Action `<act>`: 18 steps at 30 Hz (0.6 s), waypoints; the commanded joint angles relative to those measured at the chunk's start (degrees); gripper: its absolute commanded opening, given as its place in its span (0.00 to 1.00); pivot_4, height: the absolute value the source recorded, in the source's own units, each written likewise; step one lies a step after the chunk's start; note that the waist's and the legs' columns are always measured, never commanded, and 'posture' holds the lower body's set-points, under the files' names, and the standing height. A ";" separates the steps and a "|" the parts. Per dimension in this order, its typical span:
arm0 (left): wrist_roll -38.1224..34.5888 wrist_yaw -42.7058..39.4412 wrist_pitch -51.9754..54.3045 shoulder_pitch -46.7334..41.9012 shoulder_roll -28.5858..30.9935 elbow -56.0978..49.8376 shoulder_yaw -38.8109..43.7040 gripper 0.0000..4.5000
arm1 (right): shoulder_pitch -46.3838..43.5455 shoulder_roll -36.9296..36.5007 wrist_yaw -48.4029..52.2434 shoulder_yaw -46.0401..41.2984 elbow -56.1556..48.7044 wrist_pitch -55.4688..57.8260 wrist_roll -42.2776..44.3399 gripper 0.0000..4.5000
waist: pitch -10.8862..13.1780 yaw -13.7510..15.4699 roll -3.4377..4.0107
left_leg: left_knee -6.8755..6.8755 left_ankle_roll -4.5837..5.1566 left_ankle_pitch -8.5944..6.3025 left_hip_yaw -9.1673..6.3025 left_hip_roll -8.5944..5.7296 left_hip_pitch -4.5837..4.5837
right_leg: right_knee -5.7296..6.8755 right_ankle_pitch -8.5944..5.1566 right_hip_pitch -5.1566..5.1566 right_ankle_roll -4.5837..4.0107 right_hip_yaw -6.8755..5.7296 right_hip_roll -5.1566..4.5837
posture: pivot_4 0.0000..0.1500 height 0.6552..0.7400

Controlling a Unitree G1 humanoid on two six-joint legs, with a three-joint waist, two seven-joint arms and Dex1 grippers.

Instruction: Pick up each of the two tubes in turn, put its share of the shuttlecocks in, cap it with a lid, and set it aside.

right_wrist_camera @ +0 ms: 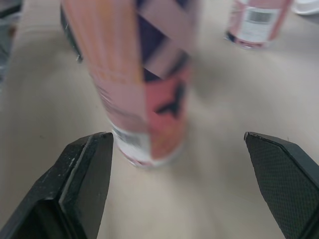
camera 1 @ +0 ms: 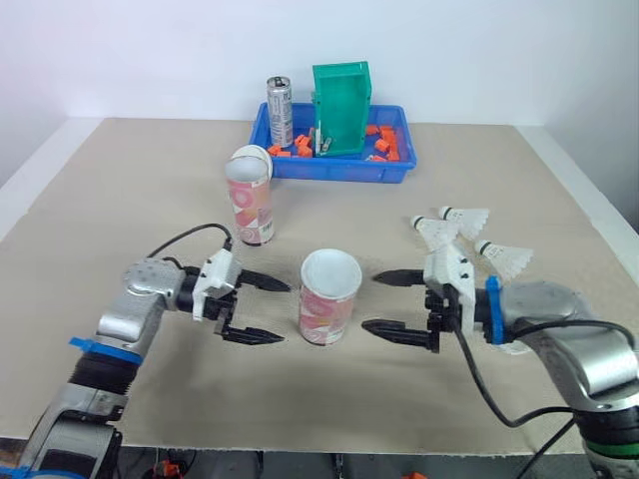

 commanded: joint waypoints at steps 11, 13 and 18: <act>-14.90 8.70 16.88 11.58 9.10 -19.90 13.24 0.97 | -6.34 6.82 2.04 8.65 4.58 -4.95 -2.17 1.00 | 0.12 -0.27 -0.18 | -0.07 -0.03 -0.02 -0.01 0.11 0.01 | 0.00 0.00 -0.03 0.03 -0.06 0.06 | 1.00 0.95; -15.39 9.89 17.66 12.21 9.53 -20.63 14.06 0.97 | -6.89 7.79 1.97 9.53 5.64 -5.55 -2.77 1.00 | 0.15 -0.24 -0.24 | -0.06 -0.03 -0.02 -0.01 0.11 0.01 | 0.00 -0.08 -0.03 -0.12 -0.06 0.07 | 1.00 0.95; -17.32 11.99 19.32 13.36 10.55 -22.50 16.45 0.97 | -8.64 11.27 1.65 11.25 7.59 -6.60 -3.45 1.00 | 0.16 -0.22 -0.25 | -0.04 -0.04 -0.02 0.00 0.11 0.01 | 0.00 -0.07 -0.04 -0.15 -0.06 0.06 | 1.00 0.95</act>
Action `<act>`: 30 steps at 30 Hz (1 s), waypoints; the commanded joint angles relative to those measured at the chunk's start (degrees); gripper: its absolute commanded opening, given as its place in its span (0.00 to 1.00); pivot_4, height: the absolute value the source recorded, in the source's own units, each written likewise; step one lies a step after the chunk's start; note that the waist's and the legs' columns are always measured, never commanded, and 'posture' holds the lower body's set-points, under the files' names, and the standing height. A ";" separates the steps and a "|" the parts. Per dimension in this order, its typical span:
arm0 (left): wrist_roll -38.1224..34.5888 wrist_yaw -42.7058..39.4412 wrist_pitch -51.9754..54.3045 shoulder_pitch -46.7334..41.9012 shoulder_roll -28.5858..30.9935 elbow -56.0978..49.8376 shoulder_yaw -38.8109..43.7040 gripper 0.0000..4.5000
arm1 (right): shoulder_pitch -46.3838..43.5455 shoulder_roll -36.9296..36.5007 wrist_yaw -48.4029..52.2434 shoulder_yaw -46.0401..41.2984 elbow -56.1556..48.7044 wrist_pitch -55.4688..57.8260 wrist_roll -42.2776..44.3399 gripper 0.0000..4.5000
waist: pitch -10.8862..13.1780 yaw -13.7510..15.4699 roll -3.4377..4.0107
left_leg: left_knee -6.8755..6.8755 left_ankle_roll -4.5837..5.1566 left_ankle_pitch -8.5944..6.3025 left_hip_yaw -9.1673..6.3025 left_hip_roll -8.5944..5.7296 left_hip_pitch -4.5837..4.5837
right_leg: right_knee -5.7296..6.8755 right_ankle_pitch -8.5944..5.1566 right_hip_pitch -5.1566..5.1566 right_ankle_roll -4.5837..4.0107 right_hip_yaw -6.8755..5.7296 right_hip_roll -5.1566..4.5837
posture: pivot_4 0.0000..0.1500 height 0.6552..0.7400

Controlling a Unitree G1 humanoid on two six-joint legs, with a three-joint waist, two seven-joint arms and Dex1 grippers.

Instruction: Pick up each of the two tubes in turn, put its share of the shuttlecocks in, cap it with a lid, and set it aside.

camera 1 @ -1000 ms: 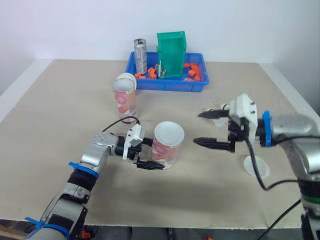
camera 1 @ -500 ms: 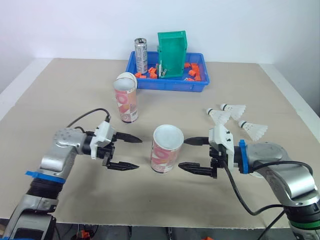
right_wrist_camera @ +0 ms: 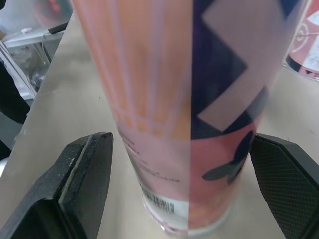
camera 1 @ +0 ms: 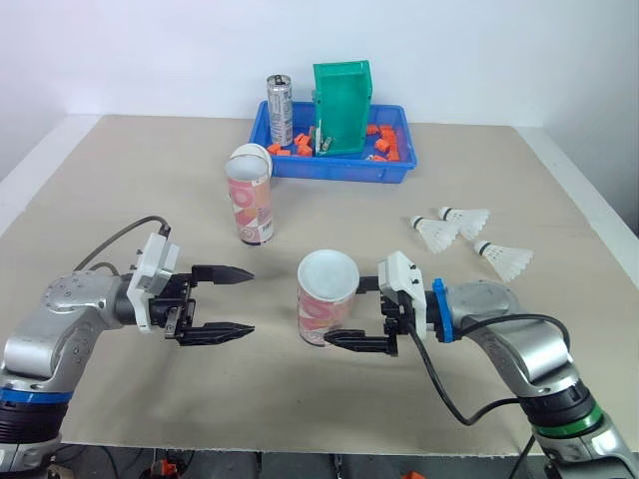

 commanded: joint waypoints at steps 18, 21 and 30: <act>0.20 7.03 2.12 -13.40 -7.51 0.47 -7.87 1.00 | -1.58 -0.91 -2.39 -8.54 -3.67 0.91 2.89 0.66 | 0.01 0.56 -0.03 | 0.07 -0.03 -0.01 0.00 -0.06 -0.04 | 0.00 0.15 0.03 0.26 0.02 -0.01 | 1.00 0.95; 2.59 8.86 2.03 -19.42 -11.81 4.68 -11.34 1.00 | -1.51 -4.14 -5.32 -17.11 -4.01 2.77 5.12 0.66 | 0.01 1.38 -0.03 | 0.09 -0.02 -0.01 -0.03 -0.08 -0.06 | -0.01 0.20 0.04 0.35 0.01 0.00 | 1.00 0.95; 7.90 11.35 0.20 -30.07 -23.37 15.46 -17.16 1.00 | -3.52 -17.91 -18.89 -41.18 20.93 0.57 -0.83 0.66 | 0.02 1.73 0.00 | 0.14 0.00 -0.01 -0.05 -0.36 -0.20 | -0.20 0.24 0.07 0.44 0.14 -0.15 | 1.00 0.95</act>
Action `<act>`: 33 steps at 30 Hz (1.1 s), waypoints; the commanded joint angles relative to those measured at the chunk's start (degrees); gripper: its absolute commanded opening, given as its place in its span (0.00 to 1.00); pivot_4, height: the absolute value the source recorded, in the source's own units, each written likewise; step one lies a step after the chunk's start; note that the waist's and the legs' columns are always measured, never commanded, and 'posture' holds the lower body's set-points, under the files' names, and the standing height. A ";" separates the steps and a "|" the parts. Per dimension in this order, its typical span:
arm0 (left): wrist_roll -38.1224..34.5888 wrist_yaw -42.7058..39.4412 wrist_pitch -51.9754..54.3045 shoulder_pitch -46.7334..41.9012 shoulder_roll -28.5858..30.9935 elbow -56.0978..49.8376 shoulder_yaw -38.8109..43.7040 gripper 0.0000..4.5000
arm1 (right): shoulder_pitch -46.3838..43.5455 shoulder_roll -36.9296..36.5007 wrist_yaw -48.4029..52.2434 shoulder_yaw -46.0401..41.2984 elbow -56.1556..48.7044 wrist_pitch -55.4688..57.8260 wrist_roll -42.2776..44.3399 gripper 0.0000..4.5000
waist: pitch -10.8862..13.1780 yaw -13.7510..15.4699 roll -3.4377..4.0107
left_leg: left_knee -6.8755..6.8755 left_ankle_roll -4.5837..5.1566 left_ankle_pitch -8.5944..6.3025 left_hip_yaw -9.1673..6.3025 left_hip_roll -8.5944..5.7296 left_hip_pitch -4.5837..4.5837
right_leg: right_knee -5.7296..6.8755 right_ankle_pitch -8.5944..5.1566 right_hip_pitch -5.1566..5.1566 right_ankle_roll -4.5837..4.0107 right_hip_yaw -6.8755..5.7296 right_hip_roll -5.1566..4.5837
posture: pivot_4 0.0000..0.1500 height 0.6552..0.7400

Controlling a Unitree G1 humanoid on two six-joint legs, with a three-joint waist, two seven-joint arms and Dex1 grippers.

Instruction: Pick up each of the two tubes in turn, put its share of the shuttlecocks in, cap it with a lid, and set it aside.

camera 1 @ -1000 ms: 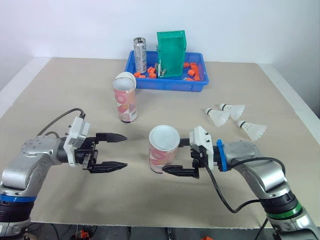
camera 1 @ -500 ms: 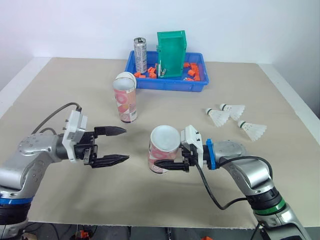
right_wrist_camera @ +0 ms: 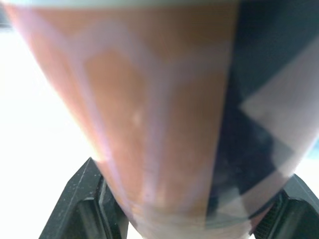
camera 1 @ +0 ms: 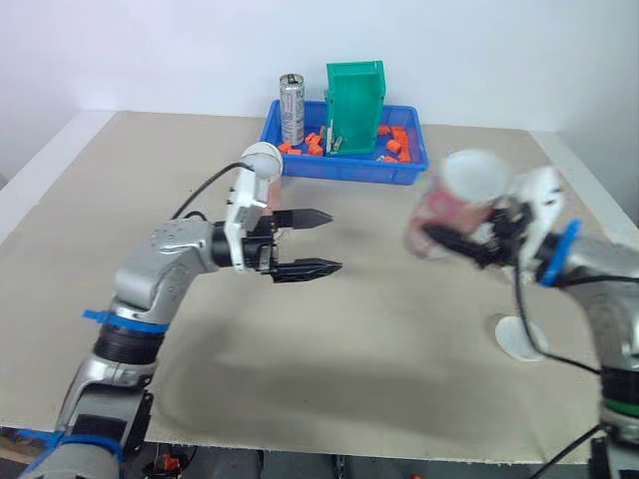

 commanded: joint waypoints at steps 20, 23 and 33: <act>10.02 6.26 -8.25 -4.18 -11.84 7.74 -2.96 1.00 | -9.77 -6.31 -12.78 -10.10 57.26 -21.74 -8.18 0.66 | -0.03 -0.58 0.45 | -0.02 0.20 -0.08 0.20 -0.20 0.20 | -0.01 -0.05 0.15 0.28 0.42 -0.05 | 1.00 0.95; 10.44 6.28 -8.29 -3.89 -11.65 7.69 -2.95 1.00 | -9.53 -5.52 -12.93 -11.38 60.76 -20.65 -6.49 0.81 | -0.03 -0.70 0.44 | -0.02 0.20 -0.08 0.21 -0.21 0.23 | -0.02 -0.05 0.19 0.30 0.46 -0.05 | 1.00 0.95; 10.41 6.54 -8.12 -3.43 -11.76 7.16 -3.00 1.00 | -4.36 -7.12 -9.83 -8.35 58.89 -17.74 -7.70 1.00 | -0.03 -0.88 0.39 | 0.15 0.22 -0.05 0.10 -0.24 0.26 | -0.50 0.22 0.60 0.53 0.49 0.00 | 1.00 0.95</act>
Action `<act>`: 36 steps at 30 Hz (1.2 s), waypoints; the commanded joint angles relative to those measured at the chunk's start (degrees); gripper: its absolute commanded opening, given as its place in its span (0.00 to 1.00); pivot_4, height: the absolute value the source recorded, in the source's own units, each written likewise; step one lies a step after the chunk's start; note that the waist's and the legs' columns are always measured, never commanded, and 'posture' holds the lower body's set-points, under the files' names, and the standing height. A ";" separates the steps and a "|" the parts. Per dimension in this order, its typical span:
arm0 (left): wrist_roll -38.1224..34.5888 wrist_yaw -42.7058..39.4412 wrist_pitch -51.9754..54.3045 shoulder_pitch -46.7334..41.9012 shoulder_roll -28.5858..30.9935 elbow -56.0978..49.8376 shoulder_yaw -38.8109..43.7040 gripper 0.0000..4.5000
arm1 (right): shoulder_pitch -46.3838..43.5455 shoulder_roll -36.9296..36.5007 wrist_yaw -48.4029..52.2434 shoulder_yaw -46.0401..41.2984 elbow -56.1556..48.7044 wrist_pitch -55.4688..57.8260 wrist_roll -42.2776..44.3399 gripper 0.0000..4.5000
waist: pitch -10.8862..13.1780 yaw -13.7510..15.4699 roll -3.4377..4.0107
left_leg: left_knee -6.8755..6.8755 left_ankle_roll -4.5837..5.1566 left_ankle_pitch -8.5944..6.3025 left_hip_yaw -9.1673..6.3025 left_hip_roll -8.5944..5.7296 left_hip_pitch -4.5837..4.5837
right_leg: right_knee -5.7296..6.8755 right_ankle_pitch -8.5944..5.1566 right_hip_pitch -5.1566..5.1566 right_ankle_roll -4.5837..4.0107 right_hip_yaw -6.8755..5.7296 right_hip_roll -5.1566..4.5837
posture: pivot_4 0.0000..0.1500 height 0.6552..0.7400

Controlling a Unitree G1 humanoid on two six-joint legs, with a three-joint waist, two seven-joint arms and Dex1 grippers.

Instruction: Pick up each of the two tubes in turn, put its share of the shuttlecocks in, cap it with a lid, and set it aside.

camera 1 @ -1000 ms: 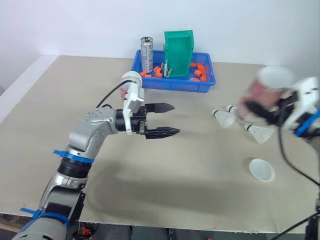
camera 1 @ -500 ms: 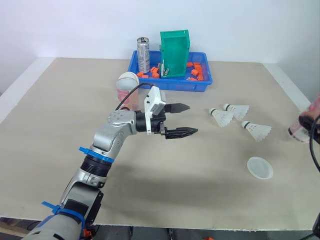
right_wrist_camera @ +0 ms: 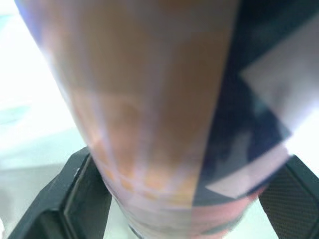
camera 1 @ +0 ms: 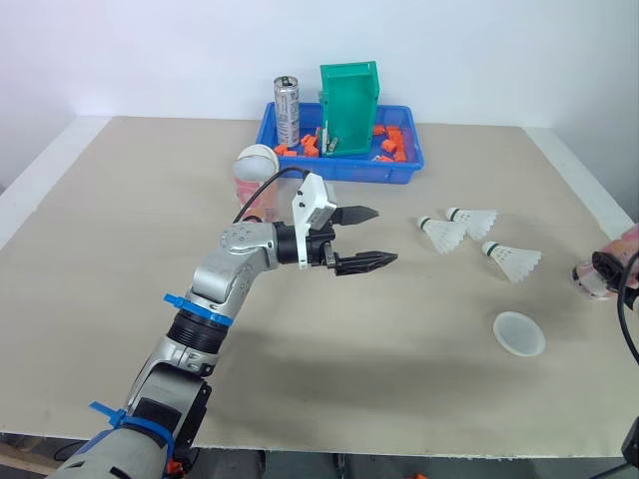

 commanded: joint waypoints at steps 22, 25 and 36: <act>-2.84 1.61 6.15 15.44 12.99 -12.82 7.16 1.00 | 40.79 0.05 16.48 -12.63 -68.98 23.26 14.92 1.00 | -0.14 -0.90 0.56 | -0.09 0.01 0.00 -0.01 -0.15 -0.02 | -0.09 -0.07 0.03 0.20 0.35 0.03 | 1.00 0.95; -4.51 4.12 9.07 20.13 15.36 -16.87 10.14 1.00 | 39.61 -0.03 15.16 -10.01 -77.55 25.54 17.18 1.00 | -0.13 -1.02 0.52 | -0.05 0.03 0.02 0.01 -0.13 -0.03 | -0.10 -0.02 0.01 0.16 0.37 0.03 | 1.00 0.95; -4.83 13.80 6.85 29.30 15.28 -16.68 18.54 1.00 | 25.24 9.78 6.41 11.93 -89.71 24.29 17.41 1.00 | -0.06 0.64 0.10 | 0.05 0.03 0.15 -0.04 -0.10 -0.37 | -0.12 -0.03 -0.25 -0.13 0.27 0.00 | 1.00 0.95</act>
